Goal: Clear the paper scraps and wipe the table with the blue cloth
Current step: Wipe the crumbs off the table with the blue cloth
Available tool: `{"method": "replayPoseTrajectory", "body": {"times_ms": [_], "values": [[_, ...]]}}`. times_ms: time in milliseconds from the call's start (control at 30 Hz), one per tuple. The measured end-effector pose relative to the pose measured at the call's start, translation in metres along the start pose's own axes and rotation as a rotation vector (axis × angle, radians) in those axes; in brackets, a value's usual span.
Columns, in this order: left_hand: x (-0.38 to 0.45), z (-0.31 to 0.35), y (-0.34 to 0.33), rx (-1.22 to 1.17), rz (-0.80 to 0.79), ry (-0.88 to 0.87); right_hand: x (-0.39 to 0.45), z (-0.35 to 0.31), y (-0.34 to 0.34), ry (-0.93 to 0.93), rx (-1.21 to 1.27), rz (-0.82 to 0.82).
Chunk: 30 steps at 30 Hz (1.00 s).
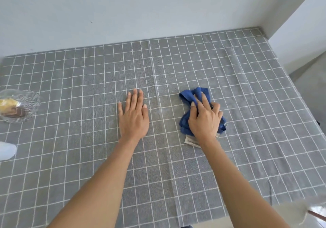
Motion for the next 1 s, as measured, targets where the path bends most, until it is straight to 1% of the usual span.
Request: {"method": "replayPoseTrajectory", "body": {"times_ms": [67, 100, 133, 200, 233, 267, 333, 367, 467, 500, 600, 633, 733, 767, 800, 900, 933, 967, 1000], "values": [[0.000, 0.001, 0.000, 0.000, 0.003, -0.001, 0.000, 0.000, 0.001, 0.152, -0.010, -0.052], [0.000, 0.001, 0.000, -0.002, 0.005, -0.002, 0.002, 0.004, 0.003, 0.180, -0.021, -0.055], [0.000, 0.001, 0.000, -0.003, 0.007, -0.002, 0.005, 0.009, 0.006, 0.157, -0.025, -0.035], [0.000, 0.000, 0.000, 0.003, 0.005, -0.002, 0.008, 0.016, 0.010, 0.025, -0.014, 0.015], [0.000, 0.000, 0.000, 0.007, 0.004, -0.001, 0.007, 0.016, 0.009, -0.008, -0.013, 0.022], [0.000, -0.001, 0.000, 0.011, 0.003, 0.000, 0.006, 0.014, 0.007, 0.015, -0.019, 0.014], [0.000, 0.000, 0.000, 0.012, 0.004, -0.002, 0.005, 0.011, 0.007, 0.132, -0.038, -0.029], [0.000, 0.001, 0.000, 0.011, 0.005, -0.003, 0.006, 0.015, 0.007, 0.149, -0.052, -0.043], [0.000, 0.000, 0.000, 0.012, 0.001, 0.001, 0.011, 0.027, 0.013, -0.018, -0.048, 0.011], [0.000, 0.000, 0.000, 0.012, 0.002, 0.001, 0.011, 0.024, 0.012, -0.027, -0.040, 0.012], [0.000, 0.000, 0.001, 0.003, 0.004, -0.005, 0.003, 0.009, 0.006, 0.167, -0.059, -0.057], [0.001, 0.000, 0.000, 0.002, 0.002, -0.004, 0.005, 0.012, 0.007, 0.157, -0.067, -0.056], [0.000, 0.000, 0.000, 0.006, 0.003, -0.006, 0.015, 0.027, 0.013, -0.078, -0.064, 0.044], [0.001, 0.000, 0.000, 0.008, 0.002, -0.008, 0.016, 0.020, 0.010, -0.090, -0.050, 0.048], [0.001, 0.000, 0.000, 0.008, 0.000, -0.008, 0.017, 0.004, 0.004, -0.033, -0.027, 0.022], [0.000, 0.000, 0.001, 0.002, 0.007, -0.005, 0.008, -0.051, -0.026, 0.302, -0.015, -0.136], [0.000, 0.000, 0.001, -0.002, 0.012, -0.007, 0.006, -0.059, -0.033, 0.353, -0.037, -0.154], [0.000, 0.000, 0.001, -0.007, 0.018, -0.009, 0.010, -0.059, -0.036, 0.332, -0.056, -0.137], [-0.001, 0.000, 0.001, -0.010, 0.023, -0.010, 0.016, -0.053, -0.035, 0.245, -0.056, -0.099]]}}
Point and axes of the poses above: each hand's wrist, its own x-axis towards the middle knuckle, its own y-axis out of the back of the hand, z = x × y, the point moved 7 cm from there along x, towards the middle knuckle, and after that the axes turned 11 degrees about x, right-handed, at the moved point
